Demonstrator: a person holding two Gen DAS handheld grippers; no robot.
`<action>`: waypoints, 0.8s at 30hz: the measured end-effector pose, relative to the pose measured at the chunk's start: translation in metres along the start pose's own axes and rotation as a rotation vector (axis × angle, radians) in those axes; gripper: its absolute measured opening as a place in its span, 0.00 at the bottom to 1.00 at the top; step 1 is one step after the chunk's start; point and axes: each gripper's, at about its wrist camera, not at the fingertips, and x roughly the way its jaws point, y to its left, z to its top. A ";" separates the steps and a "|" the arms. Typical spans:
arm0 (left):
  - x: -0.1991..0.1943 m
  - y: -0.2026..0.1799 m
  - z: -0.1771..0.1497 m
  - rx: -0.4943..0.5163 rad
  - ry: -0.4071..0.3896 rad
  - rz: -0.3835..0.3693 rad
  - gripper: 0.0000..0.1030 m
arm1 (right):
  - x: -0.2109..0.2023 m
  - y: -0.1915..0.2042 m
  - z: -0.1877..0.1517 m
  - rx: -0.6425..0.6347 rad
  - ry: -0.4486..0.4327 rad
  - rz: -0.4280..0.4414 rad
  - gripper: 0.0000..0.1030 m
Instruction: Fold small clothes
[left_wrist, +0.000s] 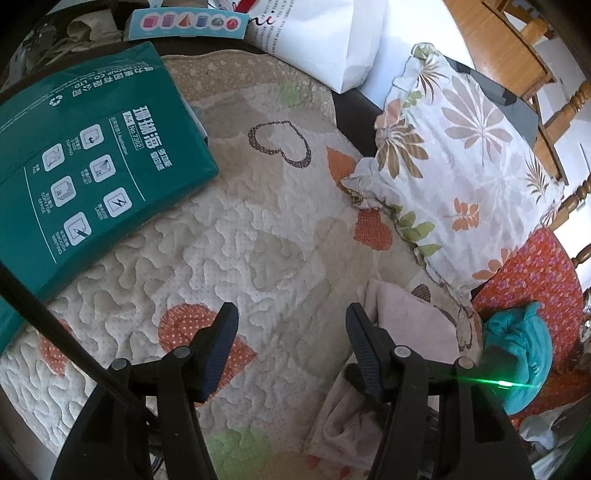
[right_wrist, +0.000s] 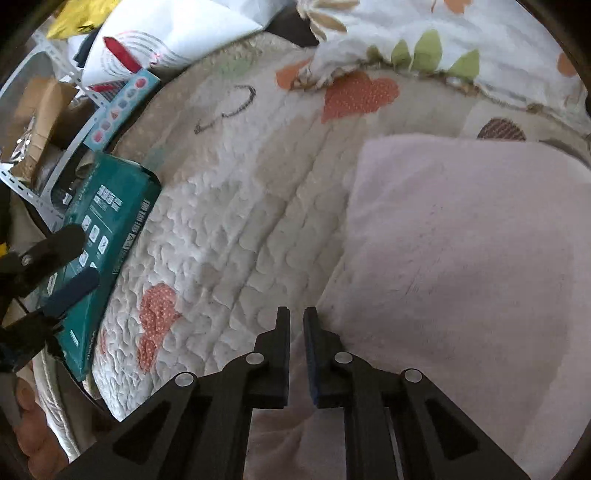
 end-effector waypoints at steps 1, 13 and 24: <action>0.001 -0.002 -0.002 0.012 0.005 0.000 0.58 | -0.013 -0.001 -0.003 0.012 -0.029 0.022 0.11; 0.058 -0.041 -0.058 0.175 0.211 -0.065 0.62 | -0.135 -0.123 -0.079 0.170 -0.189 -0.113 0.66; 0.082 -0.065 -0.099 0.299 0.293 -0.137 0.19 | -0.084 -0.136 -0.095 0.283 -0.183 0.077 0.30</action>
